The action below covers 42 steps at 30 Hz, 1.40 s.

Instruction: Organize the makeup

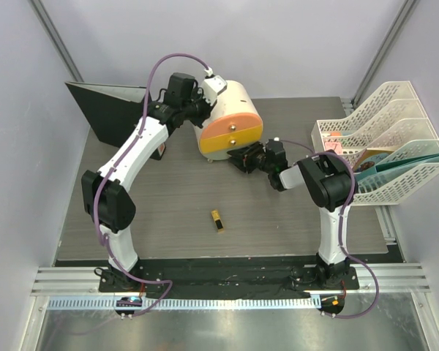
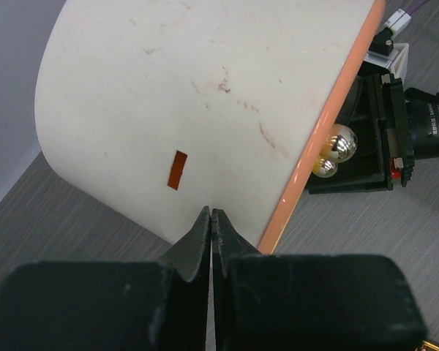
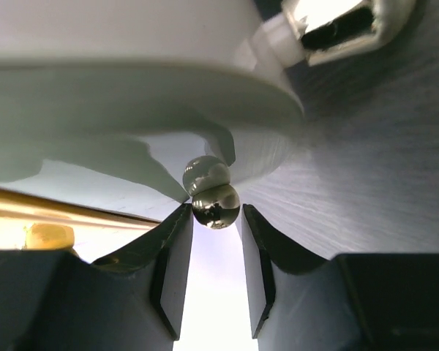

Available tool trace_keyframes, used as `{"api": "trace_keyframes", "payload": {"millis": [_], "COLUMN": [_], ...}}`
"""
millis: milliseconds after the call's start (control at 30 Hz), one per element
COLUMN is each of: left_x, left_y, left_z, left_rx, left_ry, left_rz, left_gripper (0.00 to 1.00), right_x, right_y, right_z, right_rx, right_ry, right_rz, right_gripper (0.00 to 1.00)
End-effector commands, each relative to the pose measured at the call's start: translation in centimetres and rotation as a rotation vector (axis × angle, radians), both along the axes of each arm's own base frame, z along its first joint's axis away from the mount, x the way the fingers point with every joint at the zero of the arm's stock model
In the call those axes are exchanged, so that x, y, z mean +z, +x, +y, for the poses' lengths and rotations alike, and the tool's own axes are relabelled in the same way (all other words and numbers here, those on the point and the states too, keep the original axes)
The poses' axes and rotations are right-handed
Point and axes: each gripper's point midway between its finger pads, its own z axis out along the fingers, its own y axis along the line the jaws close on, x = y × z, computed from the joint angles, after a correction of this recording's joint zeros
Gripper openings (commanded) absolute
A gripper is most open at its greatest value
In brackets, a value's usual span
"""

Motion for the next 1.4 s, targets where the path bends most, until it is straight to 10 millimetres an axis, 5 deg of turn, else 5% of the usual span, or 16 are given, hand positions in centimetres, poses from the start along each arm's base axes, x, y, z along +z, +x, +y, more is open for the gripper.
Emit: {"api": "trace_keyframes", "payload": {"millis": [0, 67, 200, 467, 800, 1367], "left_x": [-2.7, -2.7, -2.8, -2.9, -2.8, -3.0], "left_y": [-1.8, -1.8, -1.8, -1.7, -1.7, -2.0], "left_z": [-0.1, -0.1, 0.0, 0.1, -0.1, 0.3], "left_rx": [-0.027, -0.026, -0.025, -0.022, -0.025, -0.021], "left_ry": [0.032, 0.033, 0.037, 0.041, 0.035, 0.044], "left_rz": [0.103, 0.100, 0.101, 0.101, 0.103, 0.106], "left_gripper": [0.00, 0.00, 0.00, 0.00, 0.00, 0.00], "right_x": [2.2, 2.0, 2.1, 2.2, 2.8, 3.1], "right_y": [2.7, 2.9, 3.1, 2.1, 1.3, 3.9], "right_z": [0.0, -0.1, 0.0, 0.0, -1.2, -2.7], "right_rx": [-0.058, -0.069, -0.066, -0.044, -0.053, -0.125], "right_ry": [0.018, 0.015, 0.022, 0.010, -0.040, -0.055], "right_rz": [-0.073, -0.066, -0.068, -0.064, -0.076, -0.091], "right_gripper": [0.39, 0.35, 0.01, 0.01, 0.47, 0.52]}}
